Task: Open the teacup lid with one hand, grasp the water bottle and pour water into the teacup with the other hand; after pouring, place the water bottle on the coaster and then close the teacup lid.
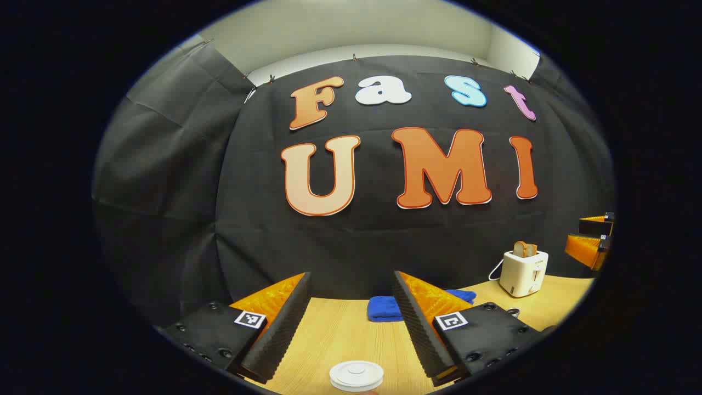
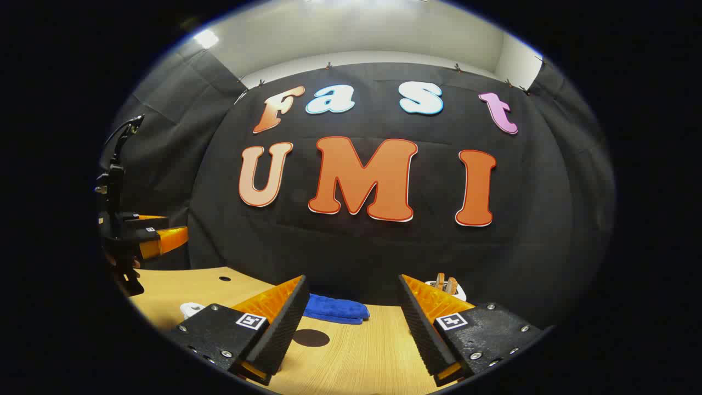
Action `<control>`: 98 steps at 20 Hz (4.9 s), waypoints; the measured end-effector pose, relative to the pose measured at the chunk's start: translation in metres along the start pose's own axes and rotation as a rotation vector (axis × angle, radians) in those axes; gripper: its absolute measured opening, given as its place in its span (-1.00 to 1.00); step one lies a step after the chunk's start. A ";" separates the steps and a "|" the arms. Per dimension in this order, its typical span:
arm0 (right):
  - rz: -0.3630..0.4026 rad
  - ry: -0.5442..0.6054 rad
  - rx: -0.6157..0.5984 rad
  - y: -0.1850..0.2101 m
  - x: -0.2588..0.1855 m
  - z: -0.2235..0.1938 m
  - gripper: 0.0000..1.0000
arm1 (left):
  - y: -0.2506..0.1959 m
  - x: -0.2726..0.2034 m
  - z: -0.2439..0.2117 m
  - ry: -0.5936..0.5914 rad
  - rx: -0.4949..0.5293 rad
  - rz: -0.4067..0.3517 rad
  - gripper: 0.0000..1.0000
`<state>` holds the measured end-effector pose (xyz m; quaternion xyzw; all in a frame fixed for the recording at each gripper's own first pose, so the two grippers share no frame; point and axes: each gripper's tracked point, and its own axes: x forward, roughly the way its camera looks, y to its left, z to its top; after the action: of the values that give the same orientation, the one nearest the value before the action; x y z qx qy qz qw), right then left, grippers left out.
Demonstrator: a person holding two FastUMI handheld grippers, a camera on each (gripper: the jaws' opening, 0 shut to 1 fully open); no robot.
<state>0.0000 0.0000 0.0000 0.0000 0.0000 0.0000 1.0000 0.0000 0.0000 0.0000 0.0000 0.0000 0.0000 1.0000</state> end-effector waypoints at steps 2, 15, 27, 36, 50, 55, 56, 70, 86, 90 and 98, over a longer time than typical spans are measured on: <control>-0.005 0.006 0.011 0.000 0.001 -0.002 0.93 | 0.002 -0.002 0.003 -0.011 0.005 0.004 0.93; 0.020 -0.004 0.021 0.014 -0.002 0.003 0.93 | 0.012 -0.009 -0.007 0.006 0.004 0.004 0.92; 0.069 0.051 0.047 0.031 -0.009 -0.029 0.94 | 0.012 -0.013 -0.055 0.112 0.005 -0.026 0.93; 0.211 0.103 0.065 0.074 -0.027 -0.066 0.94 | 0.007 -0.019 -0.110 0.219 0.027 -0.066 0.93; 0.326 0.265 0.054 0.119 -0.027 -0.136 0.94 | 0.000 -0.010 -0.201 0.422 0.015 -0.132 0.79; 0.363 0.288 0.069 0.128 -0.023 -0.146 0.94 | -0.007 -0.002 -0.214 0.452 0.036 -0.149 0.53; 0.372 0.290 0.071 0.129 -0.023 -0.148 0.94 | -0.007 -0.002 -0.215 0.458 0.039 -0.149 0.53; 0.418 0.330 0.051 0.137 -0.019 -0.167 0.94 | -0.004 0.005 -0.217 0.435 0.021 -0.131 -0.36; 0.426 0.483 0.061 0.165 -0.014 -0.219 0.75 | 0.030 -0.006 -0.178 0.316 0.012 -0.041 -0.38; 0.410 0.488 0.045 0.162 -0.012 -0.218 0.59 | 0.043 -0.011 -0.179 0.317 0.010 -0.015 -0.44; 0.349 0.450 -0.174 0.147 0.008 -0.190 0.58 | 0.073 -0.018 -0.173 0.309 0.029 0.039 -0.38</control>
<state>0.0084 0.1469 -0.1902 -0.0859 0.2217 0.1718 0.9560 -0.0178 0.0734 -0.1733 0.0142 0.1537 0.0196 0.9878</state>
